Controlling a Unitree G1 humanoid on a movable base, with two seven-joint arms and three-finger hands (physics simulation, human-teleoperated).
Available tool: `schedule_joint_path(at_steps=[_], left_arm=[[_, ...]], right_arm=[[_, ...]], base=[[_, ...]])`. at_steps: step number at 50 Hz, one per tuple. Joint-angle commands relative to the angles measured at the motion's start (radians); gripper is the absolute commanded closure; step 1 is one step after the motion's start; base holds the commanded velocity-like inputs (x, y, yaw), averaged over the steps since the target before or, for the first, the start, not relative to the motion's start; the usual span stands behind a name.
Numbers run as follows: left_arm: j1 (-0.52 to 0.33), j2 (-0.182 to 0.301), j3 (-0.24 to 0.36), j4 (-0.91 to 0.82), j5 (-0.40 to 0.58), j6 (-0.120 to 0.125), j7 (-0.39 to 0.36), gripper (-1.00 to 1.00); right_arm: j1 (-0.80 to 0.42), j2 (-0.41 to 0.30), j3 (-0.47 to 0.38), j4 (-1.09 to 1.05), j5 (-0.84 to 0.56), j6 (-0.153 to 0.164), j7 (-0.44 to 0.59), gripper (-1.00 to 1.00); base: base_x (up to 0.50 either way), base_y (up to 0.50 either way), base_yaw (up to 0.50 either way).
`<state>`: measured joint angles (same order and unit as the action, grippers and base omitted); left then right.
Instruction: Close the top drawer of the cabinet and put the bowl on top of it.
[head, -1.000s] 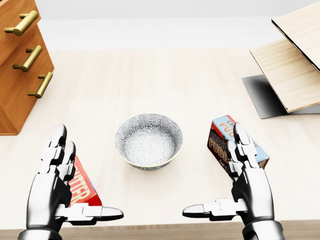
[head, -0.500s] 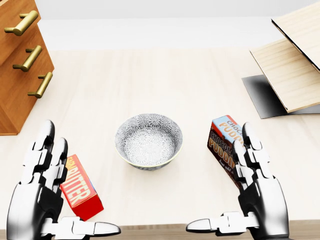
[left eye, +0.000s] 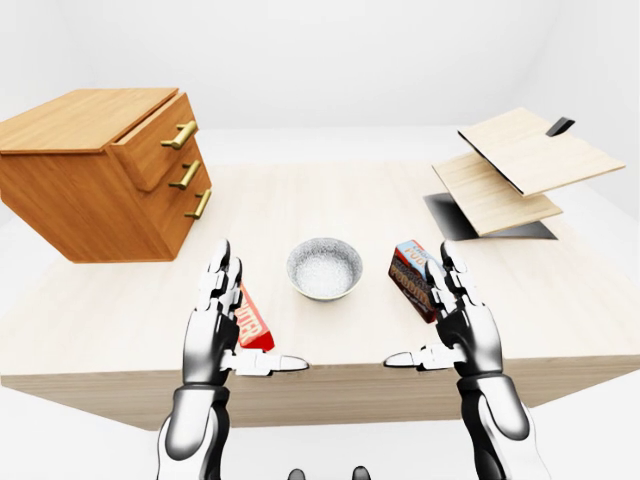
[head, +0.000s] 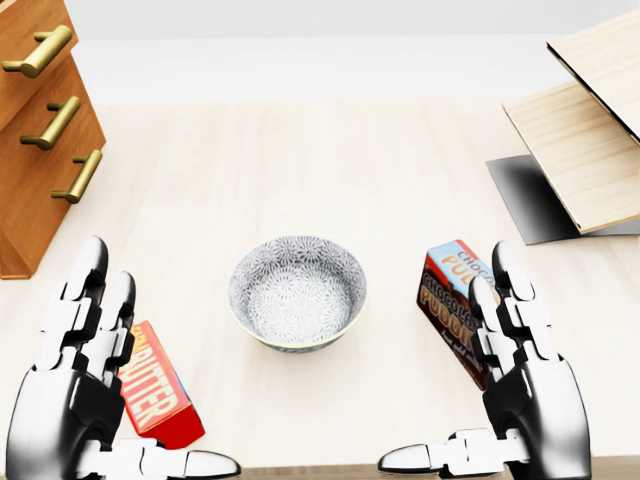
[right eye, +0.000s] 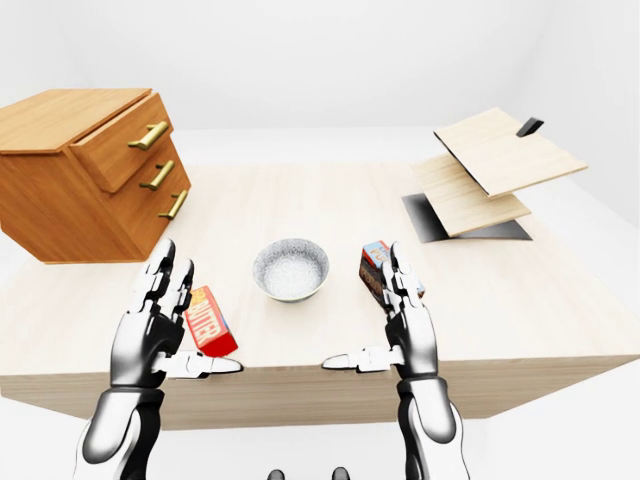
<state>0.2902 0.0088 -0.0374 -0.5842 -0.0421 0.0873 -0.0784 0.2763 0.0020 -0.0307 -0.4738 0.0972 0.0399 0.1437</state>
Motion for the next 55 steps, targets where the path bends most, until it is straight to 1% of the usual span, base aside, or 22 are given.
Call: schedule_joint_path(at_steps=[1, 3, 6, 17, 35, 39, 40, 41, 47, 49, 51, 55], left_arm=[[-0.006, -0.001, 0.011, 0.003, -0.009, 0.0, -0.01, -1.0], [-0.006, -0.001, 0.011, 0.003, -0.009, 0.0, -0.01, -1.0], [-0.001, -0.002, 0.014, 0.0, -0.009, 0.0, -0.015, -1.0], [-0.001, -0.004, 0.017, -0.002, -0.01, 0.0, -0.018, -1.0], [-0.001, -0.006, 0.012, -0.001, -0.008, 0.0, -0.015, -1.0], [0.001, -0.004, 0.006, 0.004, -0.006, 0.0, -0.014, -1.0], [0.0, -0.004, 0.005, 0.008, -0.006, 0.0, -0.014, -1.0], [0.001, -0.003, 0.005, 0.007, -0.008, 0.0, -0.015, -1.0], [0.003, -0.002, 0.008, 0.003, -0.014, 0.0, -0.016, -1.0], [0.003, -0.003, 0.006, 0.006, -0.011, 0.0, -0.016, -1.0], [0.005, -0.002, 0.005, 0.002, -0.012, 0.0, -0.016, -1.0], [0.003, -0.002, 0.006, 0.004, -0.014, 0.0, -0.017, -1.0]], right_arm=[[0.002, 0.001, -0.002, -0.004, 0.006, 0.002, 0.009, -1.0], [0.002, 0.001, -0.002, -0.004, 0.006, 0.002, 0.009, -1.0], [0.008, 0.001, 0.004, -0.004, 0.009, -0.008, 0.017, -1.0], [0.012, 0.0, 0.006, -0.006, 0.01, -0.008, 0.019, -1.0], [0.014, -0.001, 0.015, 0.003, 0.005, -0.019, 0.018, -1.0], [0.016, -0.001, 0.014, 0.0, 0.008, -0.016, 0.018, -1.0], [0.013, -0.003, 0.014, 0.002, 0.007, -0.011, 0.019, -1.0], [0.014, -0.001, 0.013, 0.013, 0.003, -0.029, 0.017, -1.0], [0.008, -0.003, 0.015, 0.016, 0.002, -0.014, 0.015, -1.0], [0.007, -0.003, 0.015, 0.017, 0.001, -0.018, 0.015, -1.0], [0.01, -0.003, 0.014, 0.019, -0.001, -0.03, 0.016, -1.0], [0.012, -0.002, 0.013, 0.017, -0.001, -0.032, 0.016, -1.0]], base=[[0.18, 0.0, 0.0], [0.18, 0.0, 0.0], [0.24, 0.0, 0.0], [0.27, 0.0, 0.0], [0.27, 0.0, 0.0], [0.27, 0.0, 0.0], [0.27, 0.0, 0.0], [0.0, 0.0, 0.0], [0.0, 0.0, 0.0], [0.0, 0.0, 0.0], [0.0, 0.0, 0.0], [0.0, 0.0, 0.0]])
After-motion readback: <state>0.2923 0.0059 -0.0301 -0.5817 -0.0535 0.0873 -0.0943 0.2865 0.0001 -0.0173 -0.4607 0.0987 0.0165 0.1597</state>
